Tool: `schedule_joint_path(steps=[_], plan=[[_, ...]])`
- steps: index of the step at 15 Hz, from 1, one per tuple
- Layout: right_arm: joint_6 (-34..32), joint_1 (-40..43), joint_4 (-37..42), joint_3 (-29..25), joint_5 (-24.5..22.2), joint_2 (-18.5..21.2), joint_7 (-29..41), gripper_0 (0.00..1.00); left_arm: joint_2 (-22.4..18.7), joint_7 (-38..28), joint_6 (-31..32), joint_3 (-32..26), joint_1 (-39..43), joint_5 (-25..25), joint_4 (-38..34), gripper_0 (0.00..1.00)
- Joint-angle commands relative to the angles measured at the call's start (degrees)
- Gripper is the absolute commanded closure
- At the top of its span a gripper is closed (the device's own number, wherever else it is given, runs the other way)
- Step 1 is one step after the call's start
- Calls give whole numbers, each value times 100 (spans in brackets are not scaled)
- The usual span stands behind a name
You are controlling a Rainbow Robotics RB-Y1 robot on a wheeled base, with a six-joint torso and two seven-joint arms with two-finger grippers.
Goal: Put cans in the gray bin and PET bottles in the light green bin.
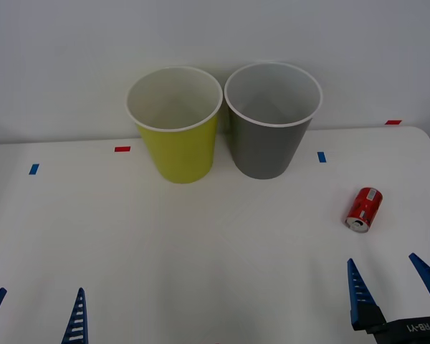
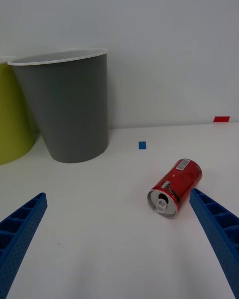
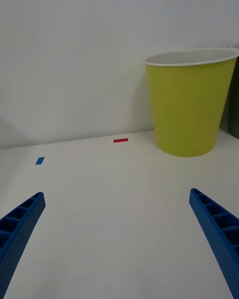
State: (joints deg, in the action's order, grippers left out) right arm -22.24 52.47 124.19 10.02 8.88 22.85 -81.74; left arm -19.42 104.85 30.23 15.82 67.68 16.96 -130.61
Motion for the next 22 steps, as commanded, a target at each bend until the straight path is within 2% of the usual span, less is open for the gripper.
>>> schedule_joint_path(steps=[1, 4, 10, 13, 19, 22], plan=[[0, 0, 0, 0, 0, 0, 0, 0, 0, 0, 0, 0, 0, 0, 0, 0], [18, 26, -220, 62, -18, -97, -18, 0, 0, 0, 0, 0, 0, 0, 0, 0], [-378, 167, -272, -9, -88, -202, -220, 0, 0, 0, 0, 0, 0, 0, 0, 0], [-299, 158, -272, -105, -44, -334, -237, 0, 0, 0, 0, 0, 0, 0, 0, 0], [756, -378, -237, -519, 53, -650, -185, 0, 0, 0, 0, 0, 0, 0, 0, 0], [1934, -466, 308, -668, 141, -826, -132, 0, 0, 0, 0, 0, 0, 0, 0, 0]])
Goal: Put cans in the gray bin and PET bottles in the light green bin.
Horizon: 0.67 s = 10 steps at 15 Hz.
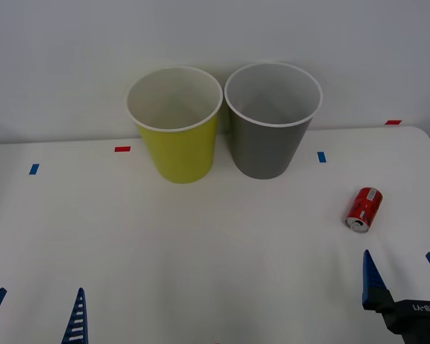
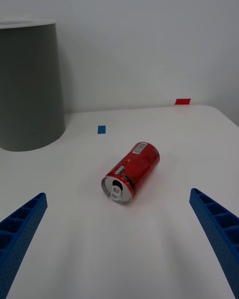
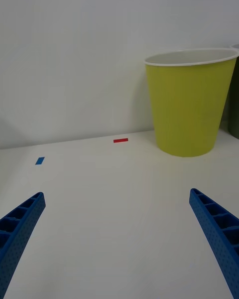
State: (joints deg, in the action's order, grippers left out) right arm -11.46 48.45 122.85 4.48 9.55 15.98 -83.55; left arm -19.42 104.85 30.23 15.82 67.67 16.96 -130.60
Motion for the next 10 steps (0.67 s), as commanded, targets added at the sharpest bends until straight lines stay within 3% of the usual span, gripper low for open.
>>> schedule_joint_path(steps=[1, 4, 7, 10], plan=[[1278, -81, 653, -149, 109, -201, 102, 0, 0, 0, 0, 0, 0, 0, 0, 0], [2403, -371, 1031, -334, 214, -359, 286, 0, 0, 0, 0, 0, 0, 0, 0, 0], [3423, -776, 1242, -554, 223, -377, 1033, 0, 0, 0, 0, 0, 0, 0, 0, 0], [5198, -1294, 1769, -826, 179, -368, 1754, 0, 0, 0, 0, 0, 0, 0, 0, 0]])
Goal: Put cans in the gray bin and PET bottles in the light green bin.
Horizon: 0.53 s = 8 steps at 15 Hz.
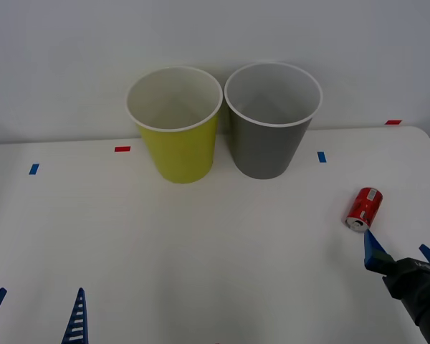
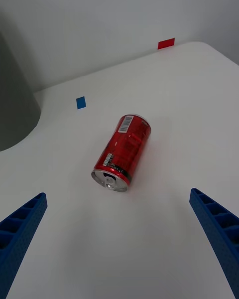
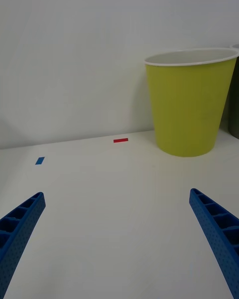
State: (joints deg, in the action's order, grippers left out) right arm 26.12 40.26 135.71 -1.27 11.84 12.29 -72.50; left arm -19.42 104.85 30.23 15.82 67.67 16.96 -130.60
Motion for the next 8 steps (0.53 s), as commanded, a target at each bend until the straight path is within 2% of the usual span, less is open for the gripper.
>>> schedule_joint_path(steps=[1, 4, 6, 8], plan=[[2038, -695, 615, -304, -165, 1, 895, 0, 0, 0, 0, 0, 0, 0, 0, 0], [3092, -1354, 650, -330, -376, 1, 1467, 0, 0, 0, 0, 0, 0, 0, 0, 0], [3831, -1803, 650, -453, -297, 1, 1519, 0, 0, 0, 0, 0, 0, 0, 0, 0], [4595, -2277, 615, -708, 64, 1, 1554, 0, 0, 0, 0, 0, 0, 0, 0, 0]])
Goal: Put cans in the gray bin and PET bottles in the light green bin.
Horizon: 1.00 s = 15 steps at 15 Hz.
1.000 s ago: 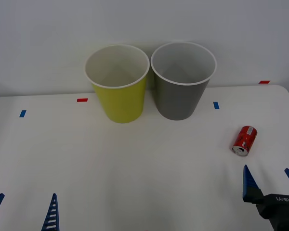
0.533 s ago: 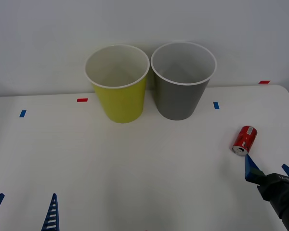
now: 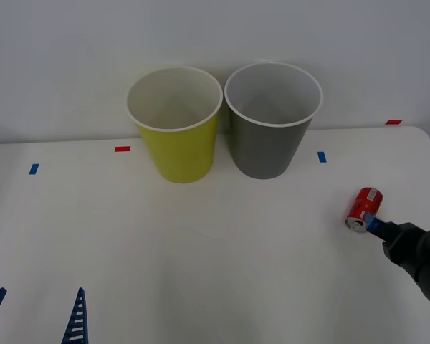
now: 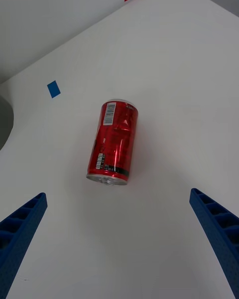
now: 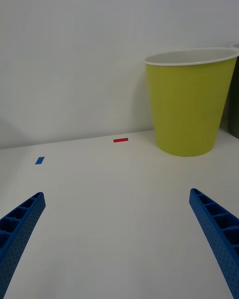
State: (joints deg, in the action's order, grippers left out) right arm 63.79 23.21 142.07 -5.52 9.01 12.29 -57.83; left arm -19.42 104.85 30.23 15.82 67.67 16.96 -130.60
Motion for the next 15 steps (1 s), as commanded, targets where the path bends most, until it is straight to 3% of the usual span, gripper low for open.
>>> schedule_joint_path(steps=[1, 5, 13, 15], plan=[[1197, -818, -100, -415, 540, 19, 105, 0, 0, 0, 0, 0, 0, 0, 0, 0], [2015, -1689, -768, -793, 1173, 274, 96, 0, 0, 0, 0, 0, 0, 0, 0, 0], [2164, -2058, -1304, -731, 1454, 819, 289, 0, 0, 0, 0, 0, 0, 0, 0, 0], [2164, -2198, -1585, -810, 1736, 906, 351, 0, 0, 0, 0, 0, 0, 0, 0, 0]])
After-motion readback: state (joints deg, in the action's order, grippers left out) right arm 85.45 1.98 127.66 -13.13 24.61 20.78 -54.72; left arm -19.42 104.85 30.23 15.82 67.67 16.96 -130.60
